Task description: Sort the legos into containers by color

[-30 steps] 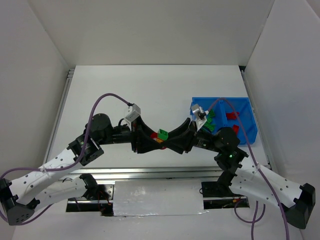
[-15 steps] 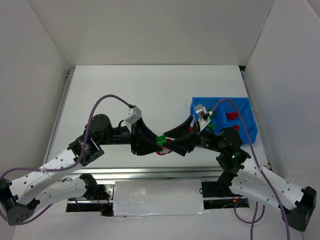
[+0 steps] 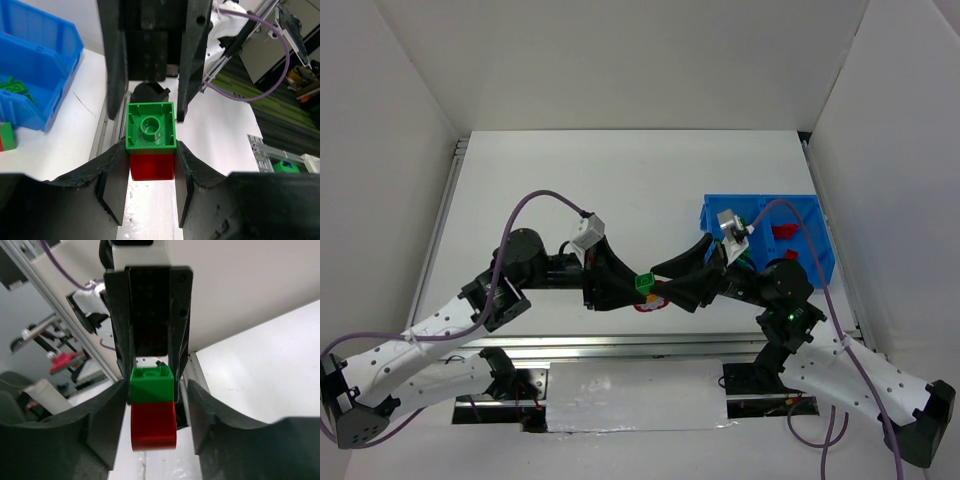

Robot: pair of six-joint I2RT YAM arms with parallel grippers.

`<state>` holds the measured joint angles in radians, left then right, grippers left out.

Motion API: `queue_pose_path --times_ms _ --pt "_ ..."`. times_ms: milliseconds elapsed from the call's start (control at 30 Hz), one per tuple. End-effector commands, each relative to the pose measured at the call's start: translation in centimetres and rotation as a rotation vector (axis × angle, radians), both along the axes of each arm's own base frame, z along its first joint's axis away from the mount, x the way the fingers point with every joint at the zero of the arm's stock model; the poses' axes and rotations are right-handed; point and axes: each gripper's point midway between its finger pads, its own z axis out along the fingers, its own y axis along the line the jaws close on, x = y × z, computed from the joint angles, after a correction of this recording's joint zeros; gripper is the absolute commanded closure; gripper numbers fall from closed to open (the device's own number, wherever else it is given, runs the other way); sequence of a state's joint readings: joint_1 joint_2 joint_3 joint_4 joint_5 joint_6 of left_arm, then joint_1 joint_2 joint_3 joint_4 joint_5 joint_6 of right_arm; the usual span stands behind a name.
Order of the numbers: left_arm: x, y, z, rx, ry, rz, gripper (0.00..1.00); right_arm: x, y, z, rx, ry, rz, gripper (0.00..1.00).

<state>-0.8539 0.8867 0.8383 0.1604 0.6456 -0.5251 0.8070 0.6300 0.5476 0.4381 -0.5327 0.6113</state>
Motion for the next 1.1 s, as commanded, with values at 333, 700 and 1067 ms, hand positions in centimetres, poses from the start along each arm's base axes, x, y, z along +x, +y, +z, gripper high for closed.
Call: queue_pose_path --times_ms 333,700,1067 --pt "0.6 0.0 1.0 -0.021 -0.046 0.036 1.00 -0.1 -0.2 -1.0 -0.025 -0.053 0.027 0.25" --pt "0.6 0.3 1.4 -0.030 -0.050 0.054 1.00 -2.1 0.0 -2.4 -0.039 -0.091 0.151 0.54" --pt "0.6 -0.1 1.7 -0.027 -0.048 0.034 0.62 -2.0 0.0 -2.5 -0.048 -0.094 0.155 1.00"
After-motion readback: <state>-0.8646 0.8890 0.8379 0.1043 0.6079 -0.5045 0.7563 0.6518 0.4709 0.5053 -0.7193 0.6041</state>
